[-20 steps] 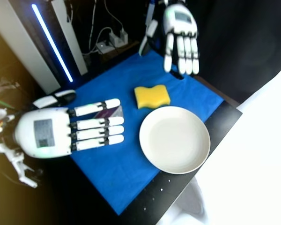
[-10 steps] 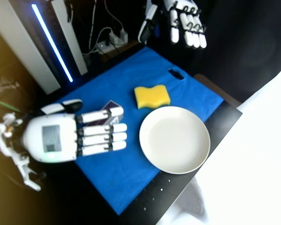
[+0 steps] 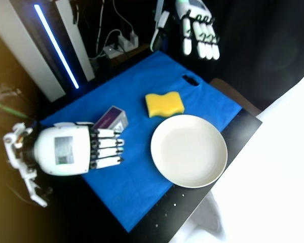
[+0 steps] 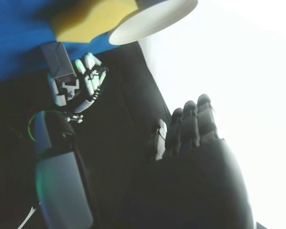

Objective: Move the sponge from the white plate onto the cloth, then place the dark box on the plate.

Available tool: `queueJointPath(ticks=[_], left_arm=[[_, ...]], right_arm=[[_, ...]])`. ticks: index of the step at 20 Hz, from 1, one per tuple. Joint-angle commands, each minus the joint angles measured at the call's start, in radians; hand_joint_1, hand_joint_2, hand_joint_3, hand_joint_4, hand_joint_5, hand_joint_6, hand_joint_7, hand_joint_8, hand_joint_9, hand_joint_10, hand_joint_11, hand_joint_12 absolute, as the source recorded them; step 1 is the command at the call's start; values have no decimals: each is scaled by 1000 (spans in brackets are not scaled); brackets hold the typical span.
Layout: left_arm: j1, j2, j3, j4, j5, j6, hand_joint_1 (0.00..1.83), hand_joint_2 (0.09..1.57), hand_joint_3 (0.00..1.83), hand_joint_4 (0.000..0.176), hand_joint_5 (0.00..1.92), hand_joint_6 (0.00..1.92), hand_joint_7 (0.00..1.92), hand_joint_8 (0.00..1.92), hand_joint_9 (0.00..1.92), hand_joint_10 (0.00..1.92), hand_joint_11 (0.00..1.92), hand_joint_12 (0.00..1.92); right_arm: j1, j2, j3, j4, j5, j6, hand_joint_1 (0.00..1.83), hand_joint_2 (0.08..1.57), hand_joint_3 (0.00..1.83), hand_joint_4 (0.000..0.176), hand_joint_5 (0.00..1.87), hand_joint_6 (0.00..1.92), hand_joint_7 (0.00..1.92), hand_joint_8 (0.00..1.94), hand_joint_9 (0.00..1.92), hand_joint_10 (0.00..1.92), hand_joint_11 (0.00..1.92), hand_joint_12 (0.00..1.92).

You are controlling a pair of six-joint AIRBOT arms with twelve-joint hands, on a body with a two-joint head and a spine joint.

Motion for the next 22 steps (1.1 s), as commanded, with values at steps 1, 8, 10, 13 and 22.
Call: queueJointPath(ticks=[1,8,10,13,22], left_arm=[[-11,-5,5,-18,-114,-4,803,831,9,155,0,0,0,0,0,0,0,0],[10,-11,5,-33,-130,-7,754,812,0,119,0,0,0,0,0,0,44,21],[18,-13,3,-41,-146,-8,787,812,0,129,0,0,0,0,0,0,49,24],[22,-21,6,-53,-165,-8,813,832,7,137,0,0,0,0,0,0,31,23],[14,-76,52,-38,-209,-60,803,833,3,133,0,0,0,0,0,0,14,23]], right_arm=[[18,-7,8,54,87,1,1159,1126,0,0,951,1029,858,1302,837,1670,840,1913],[147,-4,12,57,142,-2,1199,1148,0,0,843,1103,997,1058,887,1101,783,1420],[209,-4,21,57,142,-34,1195,1158,2,3,819,1220,974,1043,860,949,725,1367],[305,-57,76,69,127,-46,1155,1102,1,0,974,989,1029,999,1002,1249,896,1634],[358,-354,342,151,-111,-48,1231,1121,4,0,864,1113,1060,1015,1048,1308,1006,1532]])
